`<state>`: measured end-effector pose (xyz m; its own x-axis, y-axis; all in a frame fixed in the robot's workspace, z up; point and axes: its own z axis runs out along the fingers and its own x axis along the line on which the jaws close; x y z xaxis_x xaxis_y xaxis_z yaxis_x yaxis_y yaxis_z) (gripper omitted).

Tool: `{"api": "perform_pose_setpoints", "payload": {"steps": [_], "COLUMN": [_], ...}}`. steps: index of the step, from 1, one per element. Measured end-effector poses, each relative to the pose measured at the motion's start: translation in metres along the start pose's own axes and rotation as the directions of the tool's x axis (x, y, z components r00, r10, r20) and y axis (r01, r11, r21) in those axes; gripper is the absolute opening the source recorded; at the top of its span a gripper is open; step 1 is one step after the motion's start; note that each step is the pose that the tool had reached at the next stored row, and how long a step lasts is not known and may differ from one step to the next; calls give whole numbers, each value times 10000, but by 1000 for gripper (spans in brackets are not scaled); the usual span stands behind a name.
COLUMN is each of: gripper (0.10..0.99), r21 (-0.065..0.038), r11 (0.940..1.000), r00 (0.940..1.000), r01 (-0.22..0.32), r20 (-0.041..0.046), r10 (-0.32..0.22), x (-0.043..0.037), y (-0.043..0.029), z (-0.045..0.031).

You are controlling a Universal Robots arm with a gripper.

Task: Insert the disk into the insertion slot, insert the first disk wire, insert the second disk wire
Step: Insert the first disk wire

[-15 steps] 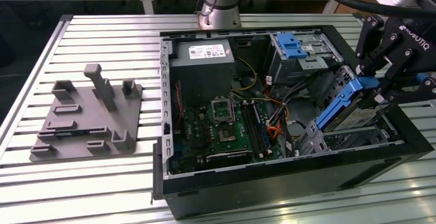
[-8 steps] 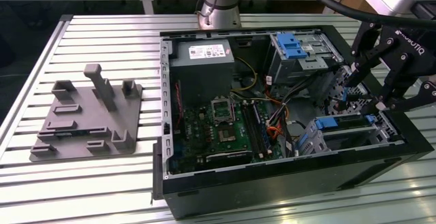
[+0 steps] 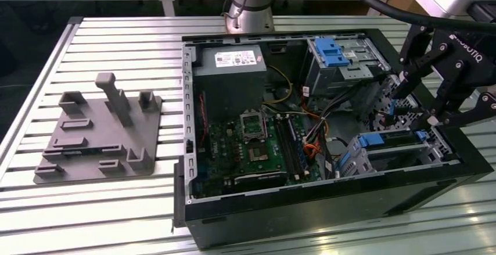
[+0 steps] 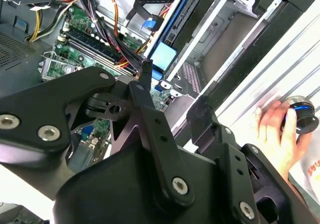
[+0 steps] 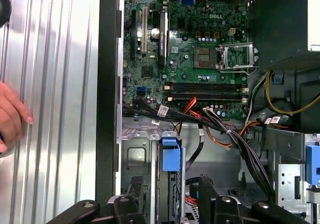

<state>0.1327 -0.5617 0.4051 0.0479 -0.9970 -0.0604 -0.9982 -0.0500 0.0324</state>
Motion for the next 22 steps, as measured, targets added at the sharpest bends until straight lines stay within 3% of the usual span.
{"api": "perform_pose_setpoints", "payload": {"steps": [10, 22], "gripper": [557, 557], "r21": [-1, -3], "r11": [10000, 10000], "r00": [10000, 9998], "r01": [-1, -7], "r20": [-25, -176], "r10": [1, 7], "x": [-6, -484], "y": [1, -60], "z": [1, 50]}}
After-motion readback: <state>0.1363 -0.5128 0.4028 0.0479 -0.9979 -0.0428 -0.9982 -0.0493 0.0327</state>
